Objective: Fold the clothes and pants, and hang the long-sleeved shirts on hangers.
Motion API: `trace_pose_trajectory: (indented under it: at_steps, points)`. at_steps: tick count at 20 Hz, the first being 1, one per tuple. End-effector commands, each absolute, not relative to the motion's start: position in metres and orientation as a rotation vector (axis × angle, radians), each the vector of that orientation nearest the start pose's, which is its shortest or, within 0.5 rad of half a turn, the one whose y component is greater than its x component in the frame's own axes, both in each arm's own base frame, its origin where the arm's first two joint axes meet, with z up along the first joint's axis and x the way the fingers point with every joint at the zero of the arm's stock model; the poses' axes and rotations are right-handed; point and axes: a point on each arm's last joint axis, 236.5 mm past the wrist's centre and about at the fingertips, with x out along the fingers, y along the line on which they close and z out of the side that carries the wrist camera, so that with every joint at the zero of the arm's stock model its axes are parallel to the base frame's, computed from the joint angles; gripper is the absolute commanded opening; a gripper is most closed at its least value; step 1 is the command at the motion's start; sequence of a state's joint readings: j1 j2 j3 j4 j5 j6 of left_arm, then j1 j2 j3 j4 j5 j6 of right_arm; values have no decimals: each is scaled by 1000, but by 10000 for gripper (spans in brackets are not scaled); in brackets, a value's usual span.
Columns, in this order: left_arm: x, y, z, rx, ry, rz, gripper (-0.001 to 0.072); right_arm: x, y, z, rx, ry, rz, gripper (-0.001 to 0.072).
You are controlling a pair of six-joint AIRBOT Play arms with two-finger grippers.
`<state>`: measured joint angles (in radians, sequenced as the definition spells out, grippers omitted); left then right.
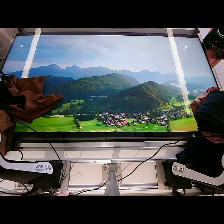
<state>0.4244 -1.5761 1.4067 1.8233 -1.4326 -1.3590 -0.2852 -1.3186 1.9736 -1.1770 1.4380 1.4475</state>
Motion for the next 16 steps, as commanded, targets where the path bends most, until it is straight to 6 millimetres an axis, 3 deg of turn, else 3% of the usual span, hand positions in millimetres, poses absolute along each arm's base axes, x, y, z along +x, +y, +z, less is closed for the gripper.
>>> trace_pose_trajectory:
  at_steps: [1,3,4,7,10,13,16]
  points:
    - [338,215,-35,46,1619,327,371,434,-30,295,199,707,135,15]
    - [340,215,-35,48,1610,328,110,436,-28,299,206,687,143,15]
    - [340,215,-34,48,1610,328,19,438,-28,302,209,675,145,15]
    - [341,216,-30,50,1597,331,15,439,-19,306,228,663,177,14]
    - [355,220,-4,70,1487,359,15,439,-17,307,235,658,187,14]
    - [387,220,53,107,1230,400,15,439,-12,309,245,653,205,14]
    - [420,205,132,185,926,391,15,439,-7,311,257,648,225,14]
